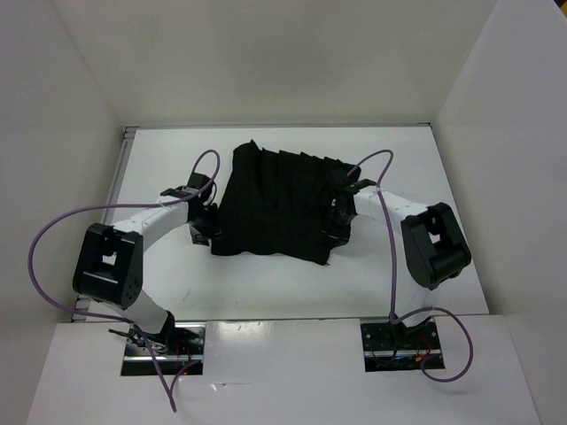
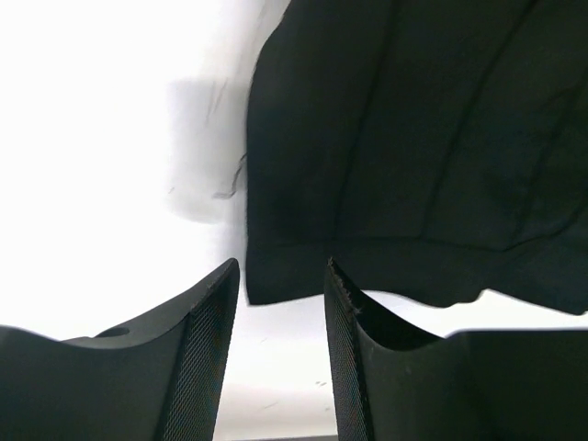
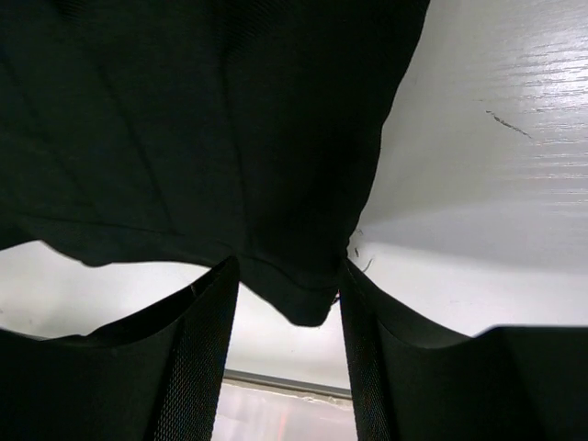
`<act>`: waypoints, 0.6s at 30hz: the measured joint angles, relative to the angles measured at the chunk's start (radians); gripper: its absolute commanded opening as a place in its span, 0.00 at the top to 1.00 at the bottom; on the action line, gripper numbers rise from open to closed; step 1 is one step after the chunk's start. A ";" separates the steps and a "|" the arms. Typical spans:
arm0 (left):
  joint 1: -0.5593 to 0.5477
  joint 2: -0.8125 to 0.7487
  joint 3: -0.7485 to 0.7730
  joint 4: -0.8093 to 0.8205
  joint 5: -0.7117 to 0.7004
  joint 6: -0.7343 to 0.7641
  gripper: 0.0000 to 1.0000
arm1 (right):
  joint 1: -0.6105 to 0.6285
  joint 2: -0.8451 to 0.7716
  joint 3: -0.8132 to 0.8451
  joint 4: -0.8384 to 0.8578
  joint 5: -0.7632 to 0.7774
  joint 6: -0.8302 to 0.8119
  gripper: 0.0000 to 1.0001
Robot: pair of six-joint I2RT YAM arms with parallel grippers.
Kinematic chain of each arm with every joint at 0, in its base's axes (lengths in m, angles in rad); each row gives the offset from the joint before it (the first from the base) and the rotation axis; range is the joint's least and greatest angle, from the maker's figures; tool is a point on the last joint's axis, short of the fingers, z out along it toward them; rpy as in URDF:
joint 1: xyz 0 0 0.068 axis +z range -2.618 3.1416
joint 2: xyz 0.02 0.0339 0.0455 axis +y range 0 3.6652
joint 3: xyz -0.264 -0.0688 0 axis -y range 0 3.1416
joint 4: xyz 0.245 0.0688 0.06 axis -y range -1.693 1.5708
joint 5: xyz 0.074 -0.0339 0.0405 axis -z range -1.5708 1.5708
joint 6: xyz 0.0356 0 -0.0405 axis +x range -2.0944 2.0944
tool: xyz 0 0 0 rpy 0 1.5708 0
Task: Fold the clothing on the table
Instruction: Fold the skirt
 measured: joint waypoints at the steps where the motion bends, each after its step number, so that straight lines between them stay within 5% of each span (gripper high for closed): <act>1: 0.000 -0.005 -0.008 -0.007 -0.002 0.000 0.51 | 0.002 0.010 -0.003 0.002 -0.002 0.001 0.47; 14: 0.000 0.010 -0.038 -0.027 -0.006 -0.004 0.51 | 0.002 0.021 -0.008 0.002 0.009 0.016 0.47; 18: 0.000 0.050 -0.045 -0.013 0.010 -0.008 0.64 | 0.002 0.018 -0.008 0.000 0.013 0.023 0.48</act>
